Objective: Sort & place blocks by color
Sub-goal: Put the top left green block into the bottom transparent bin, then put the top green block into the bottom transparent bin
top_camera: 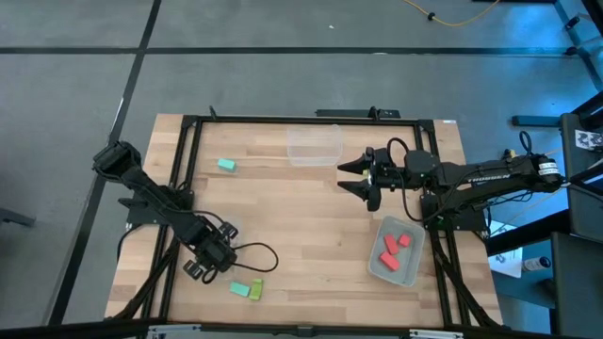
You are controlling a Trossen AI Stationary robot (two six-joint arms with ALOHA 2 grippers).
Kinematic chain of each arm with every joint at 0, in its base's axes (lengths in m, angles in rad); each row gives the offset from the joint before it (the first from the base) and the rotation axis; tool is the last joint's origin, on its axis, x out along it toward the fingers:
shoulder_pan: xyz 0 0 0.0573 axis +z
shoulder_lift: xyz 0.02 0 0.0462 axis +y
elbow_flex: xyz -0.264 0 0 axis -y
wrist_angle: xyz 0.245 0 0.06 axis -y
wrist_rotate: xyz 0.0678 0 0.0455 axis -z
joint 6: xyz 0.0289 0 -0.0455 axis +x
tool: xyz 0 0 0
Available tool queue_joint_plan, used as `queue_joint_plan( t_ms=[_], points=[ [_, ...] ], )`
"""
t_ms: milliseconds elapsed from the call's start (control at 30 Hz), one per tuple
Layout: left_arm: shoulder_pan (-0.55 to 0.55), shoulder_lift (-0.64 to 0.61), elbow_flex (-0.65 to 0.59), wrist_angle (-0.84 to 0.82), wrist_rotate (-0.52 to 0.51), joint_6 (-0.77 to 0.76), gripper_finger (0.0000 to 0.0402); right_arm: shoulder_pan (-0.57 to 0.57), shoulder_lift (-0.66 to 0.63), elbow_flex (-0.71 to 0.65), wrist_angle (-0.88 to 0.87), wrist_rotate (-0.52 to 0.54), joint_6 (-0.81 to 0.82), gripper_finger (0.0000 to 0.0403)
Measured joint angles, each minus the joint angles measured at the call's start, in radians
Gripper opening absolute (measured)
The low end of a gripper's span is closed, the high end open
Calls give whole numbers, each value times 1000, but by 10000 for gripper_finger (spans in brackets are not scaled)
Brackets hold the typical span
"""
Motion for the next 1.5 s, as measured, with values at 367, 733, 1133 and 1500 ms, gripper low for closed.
queue_joint_plan(
  t_ms=[367,733,1133,1500],
  points=[
    [0,0,0,0,0,-74,169,0,0,0,0,0,0,287],
    [14,-2,14,-3,17,-105,171,0,0,0,0,0,0,287],
    [68,-52,102,-184,13,-101,172,0,0,0,0,0,0,287],
    [228,-322,293,-258,-123,-204,172,0,0,0,1,0,-1,287]
  ],
)
